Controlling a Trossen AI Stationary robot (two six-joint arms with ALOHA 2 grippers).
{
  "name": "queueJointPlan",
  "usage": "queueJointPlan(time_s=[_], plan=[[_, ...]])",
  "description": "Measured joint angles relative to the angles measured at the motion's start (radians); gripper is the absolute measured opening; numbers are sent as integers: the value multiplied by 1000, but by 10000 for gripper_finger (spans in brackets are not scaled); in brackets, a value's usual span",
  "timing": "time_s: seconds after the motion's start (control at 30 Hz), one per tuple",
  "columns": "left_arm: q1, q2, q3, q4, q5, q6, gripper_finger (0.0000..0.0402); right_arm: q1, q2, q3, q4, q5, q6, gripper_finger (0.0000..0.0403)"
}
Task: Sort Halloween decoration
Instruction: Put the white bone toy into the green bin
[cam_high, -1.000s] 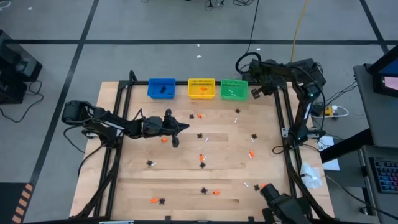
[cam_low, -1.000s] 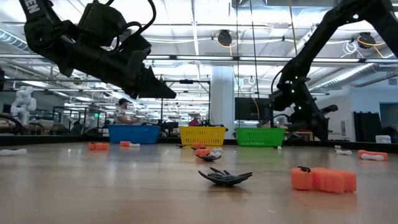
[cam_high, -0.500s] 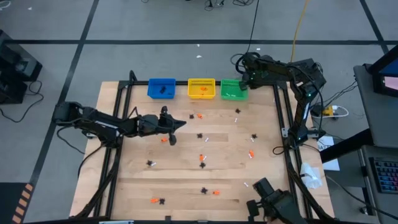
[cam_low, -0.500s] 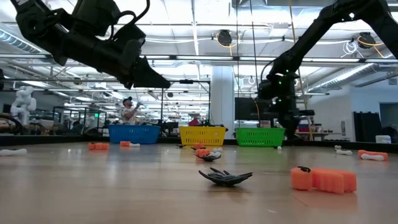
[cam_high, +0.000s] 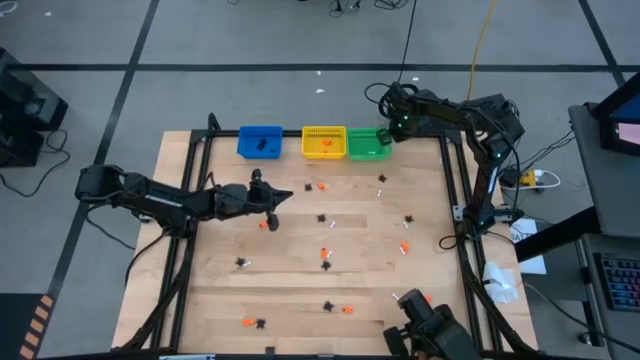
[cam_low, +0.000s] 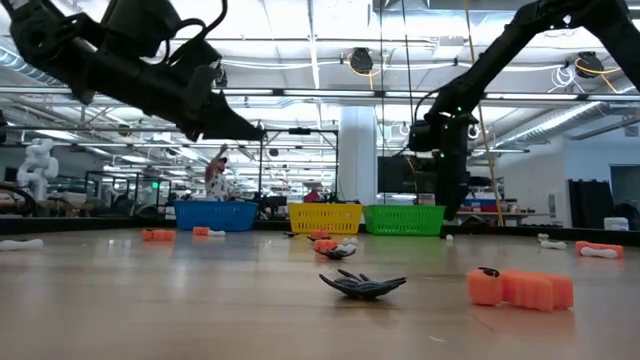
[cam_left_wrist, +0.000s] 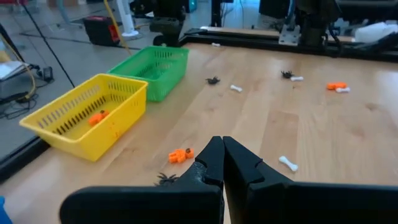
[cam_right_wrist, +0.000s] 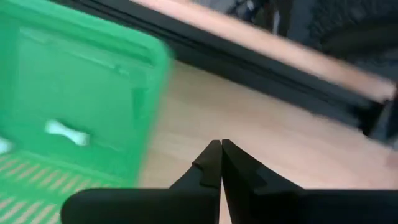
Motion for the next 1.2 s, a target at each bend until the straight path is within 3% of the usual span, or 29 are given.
queueJointPlan(time_s=[0.13, 0.37, 0.8, 0.93, 1.2], plan=[[0, 0, -45, 48, -2, -19, 0, 18, -47, 0, -53, 45, -72, 0], [0, 0, -81, 104, -2, -43, 0, 9, -43, -19, -309, 344, -86, 0], [0, 0, -81, 85, -1, -42, 0, -50, -5, -173, -311, 371, -138, 0], [0, 0, -81, 86, -2, -42, 0, -61, -5, -179, -296, 473, -97, 0], [0, 0, -80, 86, -13, -43, 0, -61, 11, -178, -291, 503, -91, 0]])
